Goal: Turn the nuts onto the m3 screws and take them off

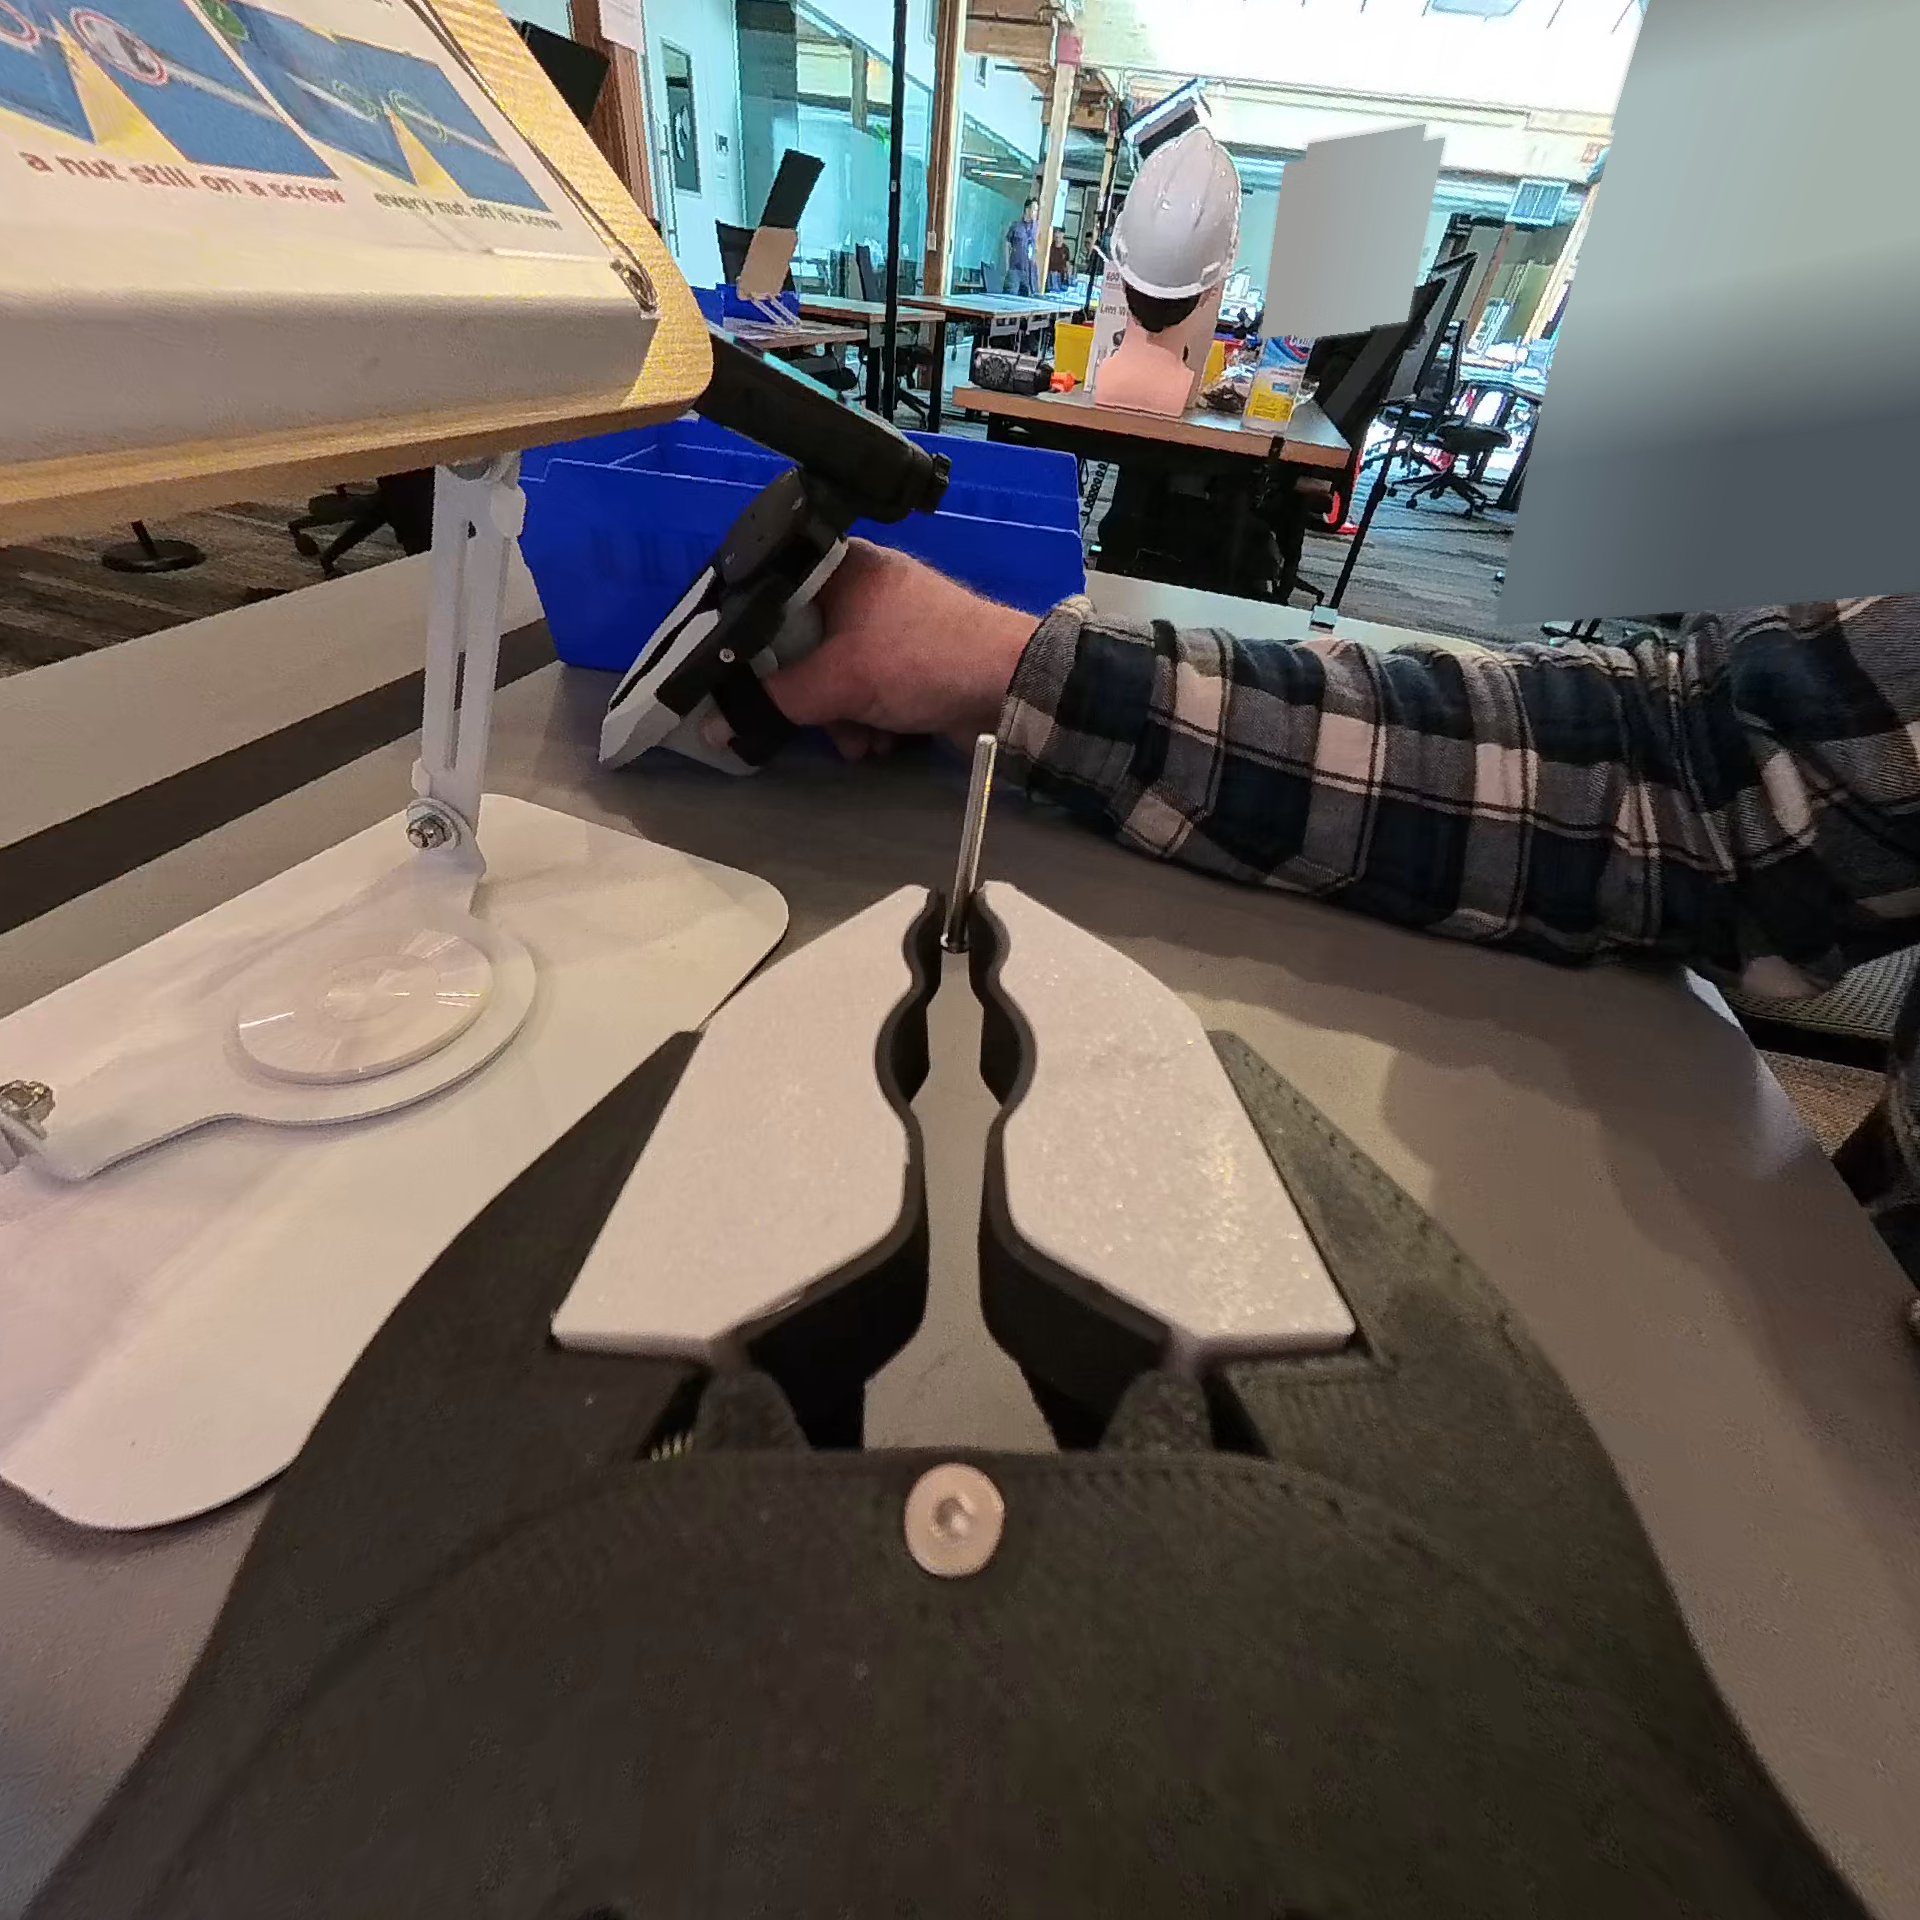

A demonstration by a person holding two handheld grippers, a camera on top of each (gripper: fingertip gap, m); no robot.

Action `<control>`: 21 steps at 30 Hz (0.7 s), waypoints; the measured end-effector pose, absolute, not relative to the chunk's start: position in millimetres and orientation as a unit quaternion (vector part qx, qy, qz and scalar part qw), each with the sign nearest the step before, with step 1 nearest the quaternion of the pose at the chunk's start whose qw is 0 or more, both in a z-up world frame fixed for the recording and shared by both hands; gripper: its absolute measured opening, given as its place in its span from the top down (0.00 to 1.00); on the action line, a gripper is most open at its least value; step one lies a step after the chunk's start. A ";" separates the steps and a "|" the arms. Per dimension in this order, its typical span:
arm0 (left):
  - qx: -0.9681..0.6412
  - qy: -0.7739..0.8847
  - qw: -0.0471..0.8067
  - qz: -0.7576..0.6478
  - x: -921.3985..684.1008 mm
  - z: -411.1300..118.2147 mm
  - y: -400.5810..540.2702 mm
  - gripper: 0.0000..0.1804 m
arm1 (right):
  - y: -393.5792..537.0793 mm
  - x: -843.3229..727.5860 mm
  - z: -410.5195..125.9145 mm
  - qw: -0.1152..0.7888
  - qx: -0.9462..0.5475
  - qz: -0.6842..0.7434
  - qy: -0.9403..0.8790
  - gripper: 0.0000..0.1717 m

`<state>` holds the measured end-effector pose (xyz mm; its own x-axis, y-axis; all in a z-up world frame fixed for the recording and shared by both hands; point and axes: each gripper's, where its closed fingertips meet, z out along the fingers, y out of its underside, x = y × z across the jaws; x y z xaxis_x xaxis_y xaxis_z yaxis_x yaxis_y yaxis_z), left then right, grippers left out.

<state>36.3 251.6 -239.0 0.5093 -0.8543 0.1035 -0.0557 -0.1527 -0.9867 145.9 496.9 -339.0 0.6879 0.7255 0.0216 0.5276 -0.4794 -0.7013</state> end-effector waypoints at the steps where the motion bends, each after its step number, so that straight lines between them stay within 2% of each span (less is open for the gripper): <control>1: -0.668 0.340 0.555 -0.360 36.1 -238.6 251.7 0.98 | 497.5 146.1 -338.2 0.353 -0.849 0.142 -0.367 0.91; 18: -0.667 0.342 0.552 -0.364 37.3 -238.5 250.4 0.98 | 502.0 150.7 -339.5 0.331 -0.863 0.118 -0.364 0.90; 21: -0.667 0.343 0.551 -0.365 38.0 -238.6 249.9 0.98 | 499.6 150.2 -339.7 0.325 -0.863 0.114 -0.370 0.93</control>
<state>38.0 249.9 -238.6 0.4973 -0.8608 0.1083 -0.0553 -0.1560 -0.9862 150.2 499.6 -339.7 0.7008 0.7119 0.0443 0.5643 -0.5154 -0.6450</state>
